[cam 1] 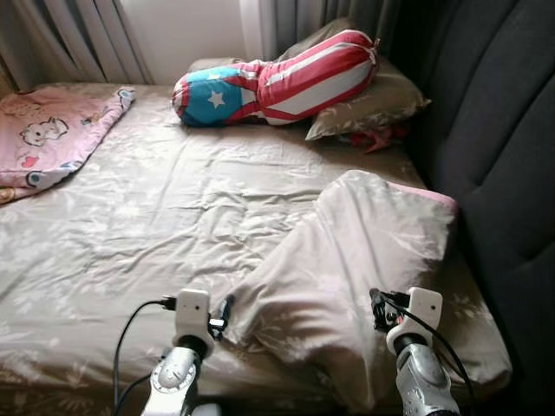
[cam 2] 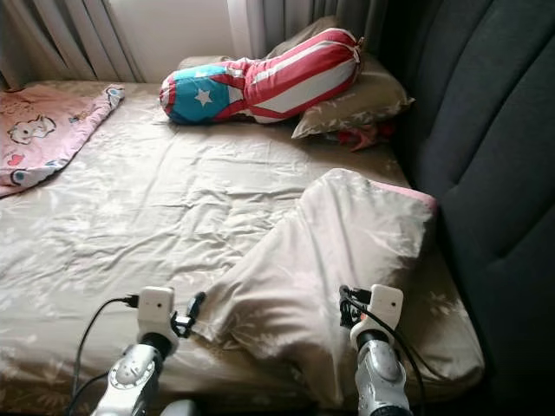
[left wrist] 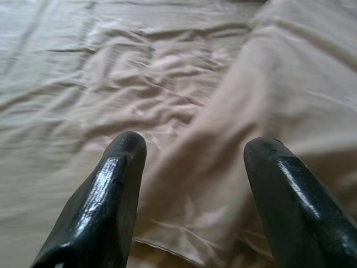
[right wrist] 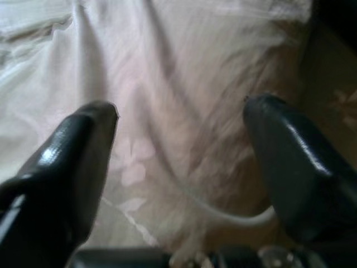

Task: Clean up the room

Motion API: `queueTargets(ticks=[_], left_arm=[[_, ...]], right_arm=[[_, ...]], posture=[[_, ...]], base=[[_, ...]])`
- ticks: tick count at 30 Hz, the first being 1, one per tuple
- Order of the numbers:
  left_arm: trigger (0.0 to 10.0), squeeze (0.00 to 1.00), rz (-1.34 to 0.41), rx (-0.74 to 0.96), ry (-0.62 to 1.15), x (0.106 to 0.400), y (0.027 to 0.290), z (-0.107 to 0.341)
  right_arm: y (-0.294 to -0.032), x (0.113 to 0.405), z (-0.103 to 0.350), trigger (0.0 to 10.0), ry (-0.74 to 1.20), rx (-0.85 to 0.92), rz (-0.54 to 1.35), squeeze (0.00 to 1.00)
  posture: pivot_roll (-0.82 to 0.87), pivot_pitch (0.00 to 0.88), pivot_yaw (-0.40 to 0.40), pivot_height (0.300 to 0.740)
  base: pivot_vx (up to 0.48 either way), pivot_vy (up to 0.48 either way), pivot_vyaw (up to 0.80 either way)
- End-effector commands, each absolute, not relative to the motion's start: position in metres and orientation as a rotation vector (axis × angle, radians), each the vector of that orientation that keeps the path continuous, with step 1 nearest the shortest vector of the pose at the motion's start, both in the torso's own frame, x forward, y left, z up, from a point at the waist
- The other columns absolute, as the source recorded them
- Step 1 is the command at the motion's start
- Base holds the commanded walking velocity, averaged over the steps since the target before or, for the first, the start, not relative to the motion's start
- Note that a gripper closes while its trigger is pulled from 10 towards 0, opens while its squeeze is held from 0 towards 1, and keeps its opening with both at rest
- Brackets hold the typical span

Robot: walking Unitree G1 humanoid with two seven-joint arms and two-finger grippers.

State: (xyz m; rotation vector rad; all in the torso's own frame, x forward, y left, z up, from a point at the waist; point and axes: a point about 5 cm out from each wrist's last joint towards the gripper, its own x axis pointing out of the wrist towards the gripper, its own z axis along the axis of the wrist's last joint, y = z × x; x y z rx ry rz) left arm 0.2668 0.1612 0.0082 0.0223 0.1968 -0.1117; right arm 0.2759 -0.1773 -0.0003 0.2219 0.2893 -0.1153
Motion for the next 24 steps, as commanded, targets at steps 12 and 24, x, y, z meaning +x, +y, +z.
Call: queueTargets(ticks=[12, 24], left_arm=[[10.0, 0.0, -0.107, 0.028, 0.23, 0.264, 0.163, 0.003], [10.0, 0.0, -0.114, 0.039, 0.231, 0.264, 0.165, 0.004]], right_arm=[[-0.179, 0.267, -0.019, 10.0, 0.538, 0.395, -0.083, 1.0], [-0.176, 0.247, -0.044, 10.0, 0.769, 0.384, -0.093, 0.0]], posture=[[-0.06, 0.035, -0.05, 0.651], [-0.03, 0.031, -0.033, 0.651]], base=[[0.0, 0.0, 0.0], [0.0, 0.0, 0.0]])
